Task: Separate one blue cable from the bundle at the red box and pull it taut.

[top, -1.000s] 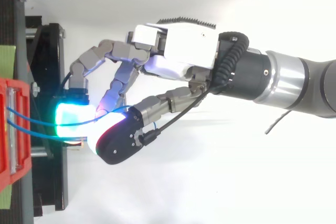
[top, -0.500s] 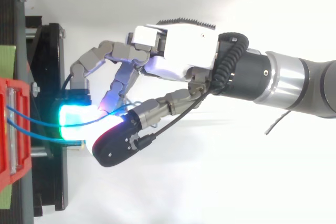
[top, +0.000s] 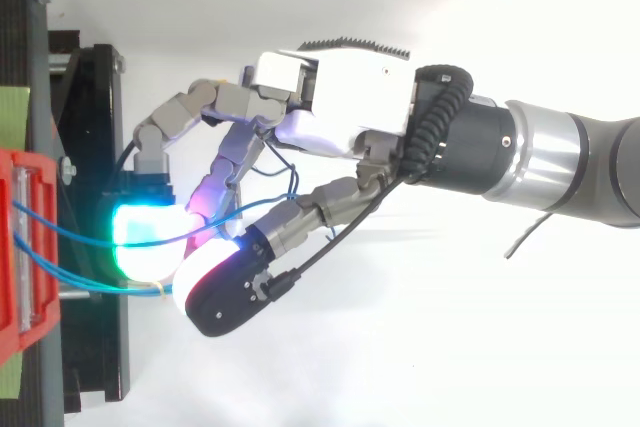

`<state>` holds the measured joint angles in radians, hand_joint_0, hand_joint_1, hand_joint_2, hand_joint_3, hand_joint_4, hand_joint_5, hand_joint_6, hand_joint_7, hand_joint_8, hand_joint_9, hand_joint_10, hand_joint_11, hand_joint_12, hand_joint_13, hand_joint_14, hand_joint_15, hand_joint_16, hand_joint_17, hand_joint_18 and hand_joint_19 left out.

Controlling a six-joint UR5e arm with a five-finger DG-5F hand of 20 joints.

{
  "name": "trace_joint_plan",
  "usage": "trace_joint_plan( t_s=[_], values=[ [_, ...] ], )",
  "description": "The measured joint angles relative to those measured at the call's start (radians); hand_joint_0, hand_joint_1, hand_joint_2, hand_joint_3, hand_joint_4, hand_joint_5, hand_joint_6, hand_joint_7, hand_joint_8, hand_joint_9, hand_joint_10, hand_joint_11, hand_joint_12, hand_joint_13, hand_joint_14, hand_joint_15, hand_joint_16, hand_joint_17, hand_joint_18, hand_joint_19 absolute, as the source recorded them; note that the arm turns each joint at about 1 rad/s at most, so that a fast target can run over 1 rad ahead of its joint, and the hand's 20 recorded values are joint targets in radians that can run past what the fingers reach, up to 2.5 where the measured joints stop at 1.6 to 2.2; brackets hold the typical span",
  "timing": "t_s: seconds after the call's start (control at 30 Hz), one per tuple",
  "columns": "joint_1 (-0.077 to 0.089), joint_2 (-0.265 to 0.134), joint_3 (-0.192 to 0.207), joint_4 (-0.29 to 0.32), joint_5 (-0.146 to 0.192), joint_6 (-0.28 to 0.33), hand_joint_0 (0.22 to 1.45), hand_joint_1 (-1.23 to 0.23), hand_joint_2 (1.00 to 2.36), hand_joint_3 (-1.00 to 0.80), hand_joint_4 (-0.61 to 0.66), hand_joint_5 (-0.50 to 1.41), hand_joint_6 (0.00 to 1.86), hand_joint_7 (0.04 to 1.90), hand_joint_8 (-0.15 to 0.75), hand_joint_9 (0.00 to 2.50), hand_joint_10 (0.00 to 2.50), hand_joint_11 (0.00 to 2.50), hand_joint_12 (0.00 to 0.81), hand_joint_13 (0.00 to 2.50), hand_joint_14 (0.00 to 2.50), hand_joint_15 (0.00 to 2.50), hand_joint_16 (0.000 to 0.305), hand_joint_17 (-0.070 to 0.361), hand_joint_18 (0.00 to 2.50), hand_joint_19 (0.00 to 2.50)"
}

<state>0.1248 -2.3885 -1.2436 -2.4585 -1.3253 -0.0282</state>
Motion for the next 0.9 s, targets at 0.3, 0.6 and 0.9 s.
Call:
trace_joint_plan(
  t_s=[0.3, 0.6, 0.9],
  values=[
    [0.001, 0.0, 0.0, -0.007, 0.0, 0.019, 0.58, -0.68, 1.0, -0.5, -0.03, -0.13, 0.89, 0.86, 0.292, 1.21, 0.02, 1.2, 0.39, 1.08, 0.03, 0.74, 0.054, 0.121, 1.04, 0.83],
    [0.002, 0.0, 0.001, -0.017, 0.0, 0.037, 0.62, -0.68, 1.0, -0.5, -0.02, -0.13, 0.88, 0.86, 0.291, 1.21, 0.02, 1.19, 0.4, 1.09, 0.03, 0.75, 0.055, 0.124, 1.04, 0.85],
    [0.003, 0.0, 0.002, -0.017, -0.003, 0.037, 0.71, -0.9, 1.01, -0.43, -0.07, -0.16, 0.9, 0.9, 0.278, 1.15, 0.02, 1.2, 0.384, 1.06, 0.03, 0.74, 0.054, 0.123, 1.03, 0.82]
  ],
)
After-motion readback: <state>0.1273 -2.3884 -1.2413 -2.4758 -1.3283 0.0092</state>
